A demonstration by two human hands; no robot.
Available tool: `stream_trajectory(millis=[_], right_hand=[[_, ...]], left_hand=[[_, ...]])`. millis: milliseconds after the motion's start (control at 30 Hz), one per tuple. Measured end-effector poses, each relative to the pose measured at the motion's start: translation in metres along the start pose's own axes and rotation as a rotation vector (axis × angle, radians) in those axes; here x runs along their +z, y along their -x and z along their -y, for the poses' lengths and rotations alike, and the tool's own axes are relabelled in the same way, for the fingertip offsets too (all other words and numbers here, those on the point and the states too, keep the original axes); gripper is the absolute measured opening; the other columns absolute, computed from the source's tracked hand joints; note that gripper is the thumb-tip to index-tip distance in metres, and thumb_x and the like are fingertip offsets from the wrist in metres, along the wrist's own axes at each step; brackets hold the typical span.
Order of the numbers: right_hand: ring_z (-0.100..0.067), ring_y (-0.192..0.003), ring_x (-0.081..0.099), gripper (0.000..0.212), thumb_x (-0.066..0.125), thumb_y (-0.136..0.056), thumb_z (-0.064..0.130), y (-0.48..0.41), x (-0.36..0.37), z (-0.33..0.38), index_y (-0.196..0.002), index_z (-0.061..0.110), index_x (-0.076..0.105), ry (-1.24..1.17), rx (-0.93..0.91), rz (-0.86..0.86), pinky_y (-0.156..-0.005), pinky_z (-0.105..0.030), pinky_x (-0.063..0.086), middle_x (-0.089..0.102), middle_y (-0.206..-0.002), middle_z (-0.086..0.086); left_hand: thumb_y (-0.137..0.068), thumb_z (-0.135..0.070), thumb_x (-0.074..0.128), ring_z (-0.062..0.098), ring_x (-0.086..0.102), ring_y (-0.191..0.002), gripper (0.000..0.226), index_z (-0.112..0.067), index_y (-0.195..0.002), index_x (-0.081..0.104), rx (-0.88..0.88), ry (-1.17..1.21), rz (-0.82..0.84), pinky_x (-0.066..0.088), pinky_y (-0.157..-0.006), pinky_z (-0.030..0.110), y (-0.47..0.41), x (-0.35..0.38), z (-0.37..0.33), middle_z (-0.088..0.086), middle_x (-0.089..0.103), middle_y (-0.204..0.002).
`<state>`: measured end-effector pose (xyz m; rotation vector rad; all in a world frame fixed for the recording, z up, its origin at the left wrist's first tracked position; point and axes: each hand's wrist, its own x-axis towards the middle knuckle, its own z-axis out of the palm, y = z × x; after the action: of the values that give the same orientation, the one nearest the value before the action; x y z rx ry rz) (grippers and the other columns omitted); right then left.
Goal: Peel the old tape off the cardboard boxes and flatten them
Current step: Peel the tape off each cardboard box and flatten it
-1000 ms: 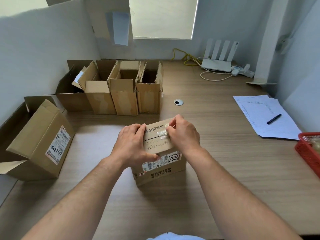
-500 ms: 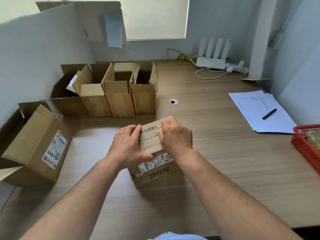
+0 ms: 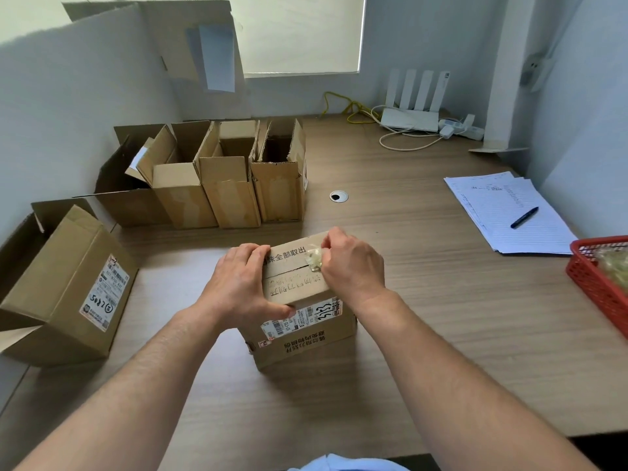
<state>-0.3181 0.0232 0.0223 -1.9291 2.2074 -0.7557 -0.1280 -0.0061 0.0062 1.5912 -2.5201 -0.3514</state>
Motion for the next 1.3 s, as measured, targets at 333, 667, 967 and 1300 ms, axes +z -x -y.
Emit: stream_trajectory(millis=[333, 667, 967, 1300], right_hand=[[-0.02, -0.081, 0.06, 0.015, 0.045, -0.096, 0.02, 0.007, 0.014, 0.008, -0.107, 0.011, 0.052, 0.203, -0.142, -0.075, -0.061, -0.026, 0.037, 0.06, -0.1, -0.006], [-0.024, -0.085, 0.056, 0.005, 0.053, -0.09, 0.02, -0.012, -0.009, -0.024, -0.095, 0.018, 0.054, -0.242, 0.298, 0.051, -0.068, -0.03, 0.041, 0.062, -0.092, -0.002], [-0.024, -0.096, 0.054, 0.043, 0.048, -0.089, 0.053, -0.005, -0.003, -0.024, -0.104, 0.015, 0.06, 0.005, 0.168, 0.112, -0.071, -0.03, 0.038, 0.05, -0.107, -0.005], [-0.031, -0.087, 0.06, 0.018, 0.043, -0.094, 0.015, 0.001, 0.007, -0.018, -0.102, 0.008, 0.058, 0.232, 0.024, 0.01, -0.062, -0.029, 0.03, 0.061, -0.1, -0.011]], left_hand=[[-0.051, -0.078, 0.068, 0.017, 0.024, -0.131, 0.122, -0.017, -0.147, 0.024, -0.012, -0.011, 0.001, 0.023, -0.113, 0.034, 0.002, 0.0, -0.001, -0.001, 0.031, -0.144], [-0.055, -0.073, 0.071, 0.019, 0.018, -0.138, 0.119, -0.024, -0.15, 0.019, 0.03, -0.033, 0.112, 0.015, -0.117, 0.036, 0.005, -0.012, 0.018, -0.004, 0.026, -0.149], [-0.058, -0.086, 0.055, 0.021, 0.005, -0.145, 0.123, -0.027, -0.153, 0.002, 0.09, -0.163, 0.133, -0.004, -0.119, 0.043, -0.019, 0.003, -0.024, 0.004, 0.01, -0.159], [-0.057, -0.088, 0.052, 0.019, 0.007, -0.142, 0.119, -0.03, -0.151, 0.009, 0.105, -0.139, 0.034, -0.002, -0.118, 0.04, -0.022, 0.016, -0.029, 0.002, 0.017, -0.154]])
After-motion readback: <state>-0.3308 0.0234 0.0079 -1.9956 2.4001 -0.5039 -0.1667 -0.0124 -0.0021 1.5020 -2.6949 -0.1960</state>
